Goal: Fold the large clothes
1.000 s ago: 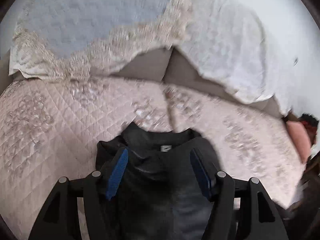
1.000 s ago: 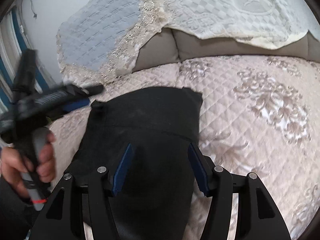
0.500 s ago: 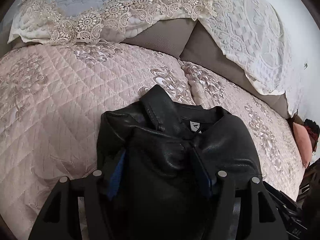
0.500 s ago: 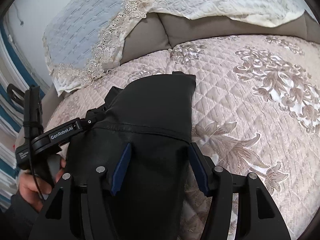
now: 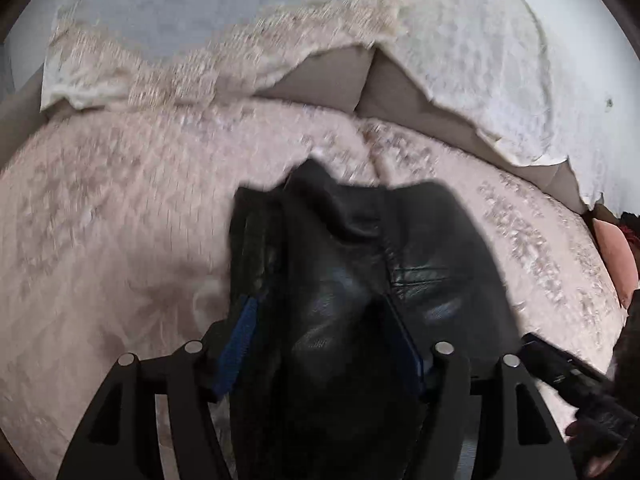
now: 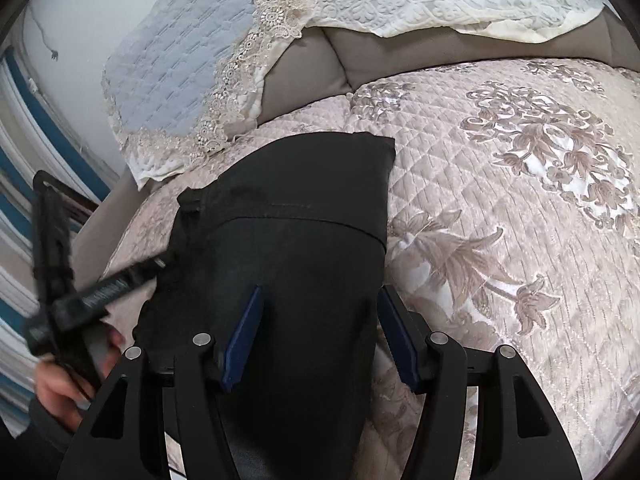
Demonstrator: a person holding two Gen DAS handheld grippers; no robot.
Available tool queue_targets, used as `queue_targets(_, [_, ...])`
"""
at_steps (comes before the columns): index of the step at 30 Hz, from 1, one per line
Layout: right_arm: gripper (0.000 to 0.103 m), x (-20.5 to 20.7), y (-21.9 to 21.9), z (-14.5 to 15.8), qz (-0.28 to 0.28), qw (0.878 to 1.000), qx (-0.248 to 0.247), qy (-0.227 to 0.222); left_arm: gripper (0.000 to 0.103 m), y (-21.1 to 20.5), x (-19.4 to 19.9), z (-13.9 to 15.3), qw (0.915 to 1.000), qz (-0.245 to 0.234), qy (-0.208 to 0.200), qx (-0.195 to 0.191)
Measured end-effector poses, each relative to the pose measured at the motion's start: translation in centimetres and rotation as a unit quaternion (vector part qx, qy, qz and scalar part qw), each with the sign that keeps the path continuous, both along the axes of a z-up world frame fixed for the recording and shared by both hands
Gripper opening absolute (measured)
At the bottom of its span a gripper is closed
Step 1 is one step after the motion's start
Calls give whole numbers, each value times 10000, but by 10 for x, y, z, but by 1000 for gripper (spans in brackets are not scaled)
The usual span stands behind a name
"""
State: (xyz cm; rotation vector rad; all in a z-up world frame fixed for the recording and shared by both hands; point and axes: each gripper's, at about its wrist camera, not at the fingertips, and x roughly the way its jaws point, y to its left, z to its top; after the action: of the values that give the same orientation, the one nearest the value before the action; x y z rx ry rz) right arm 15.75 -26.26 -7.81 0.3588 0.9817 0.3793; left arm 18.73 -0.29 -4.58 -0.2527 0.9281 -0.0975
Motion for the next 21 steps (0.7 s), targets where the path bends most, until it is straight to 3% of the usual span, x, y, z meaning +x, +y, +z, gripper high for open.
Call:
queue_targets(5, [61, 0, 2, -5, 27, 10000, 0, 44, 73, -5, -2, -7, 9995, -10, -257, 188])
queue_targets(10, [63, 1, -1, -12, 19, 9998, 139, 146, 73, -1, -4, -9, 9995, 14, -297, 99])
queue_targets(15, [63, 0, -3, -9, 42, 9997, 147, 186, 76, 2, -8, -1, 9999, 11, -117, 125])
queue_targets(21, [63, 1, -5, -12, 127, 9990, 327, 279, 84, 28, -20, -4, 9993, 311, 139, -149])
